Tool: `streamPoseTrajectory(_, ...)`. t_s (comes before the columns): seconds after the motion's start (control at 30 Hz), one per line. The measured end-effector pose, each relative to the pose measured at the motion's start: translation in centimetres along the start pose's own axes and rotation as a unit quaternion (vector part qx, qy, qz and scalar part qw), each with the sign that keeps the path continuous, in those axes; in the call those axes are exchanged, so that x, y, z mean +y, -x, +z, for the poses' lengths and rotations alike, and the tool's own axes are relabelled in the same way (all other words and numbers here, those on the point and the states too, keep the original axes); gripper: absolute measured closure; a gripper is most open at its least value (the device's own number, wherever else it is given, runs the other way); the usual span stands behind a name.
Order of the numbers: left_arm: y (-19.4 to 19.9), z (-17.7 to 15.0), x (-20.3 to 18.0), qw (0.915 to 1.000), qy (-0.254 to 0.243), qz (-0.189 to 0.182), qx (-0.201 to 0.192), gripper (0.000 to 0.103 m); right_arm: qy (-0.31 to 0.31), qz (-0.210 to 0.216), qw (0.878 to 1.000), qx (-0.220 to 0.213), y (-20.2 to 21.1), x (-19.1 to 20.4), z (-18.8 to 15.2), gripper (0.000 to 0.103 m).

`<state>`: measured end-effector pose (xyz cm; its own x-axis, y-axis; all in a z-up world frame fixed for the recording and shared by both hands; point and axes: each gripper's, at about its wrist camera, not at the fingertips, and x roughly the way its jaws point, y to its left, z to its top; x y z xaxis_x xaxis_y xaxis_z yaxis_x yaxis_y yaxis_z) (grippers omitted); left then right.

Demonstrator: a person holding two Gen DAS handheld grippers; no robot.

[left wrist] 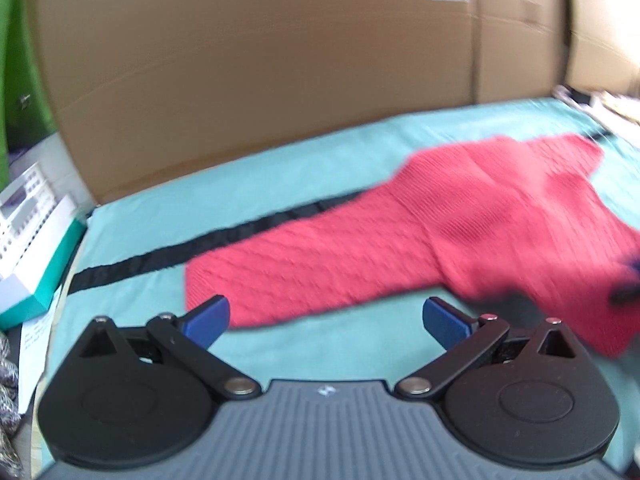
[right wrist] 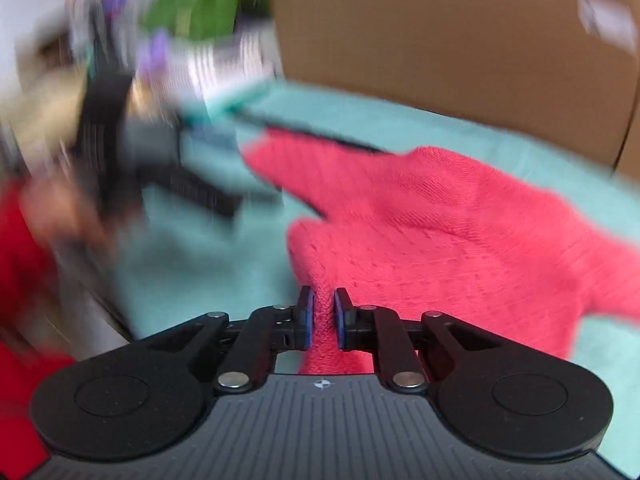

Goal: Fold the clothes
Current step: 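Pull the sweater hem with the right gripper to spread it flat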

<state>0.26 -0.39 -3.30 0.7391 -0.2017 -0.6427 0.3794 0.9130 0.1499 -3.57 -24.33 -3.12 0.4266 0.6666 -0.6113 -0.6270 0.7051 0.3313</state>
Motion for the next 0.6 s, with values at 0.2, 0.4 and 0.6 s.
streamPoseTrajectory(0.2, 0.1, -1.3, -2.2, 0.9969, -0.028, -0.073, 0.013, 0.001, -0.101, 0.058, 0.993, -0.018, 0.4, -2.7, 0.8, 0.09)
streamPoseTrajectory(0.4, -1.8, -0.6, -2.2, 0.9764, 0.053, -0.207, 0.031, 0.001, -0.062, -0.005, 0.997, -0.052, 2.7, -2.1, -0.8, 0.075)
streamPoseTrajectory(0.6, -1.6, -0.4, -2.1, 0.9555, 0.081, -0.281, 0.041, 0.001, -0.063, -0.029, 0.996, -0.064, 3.6, -2.0, -2.2, 0.07)
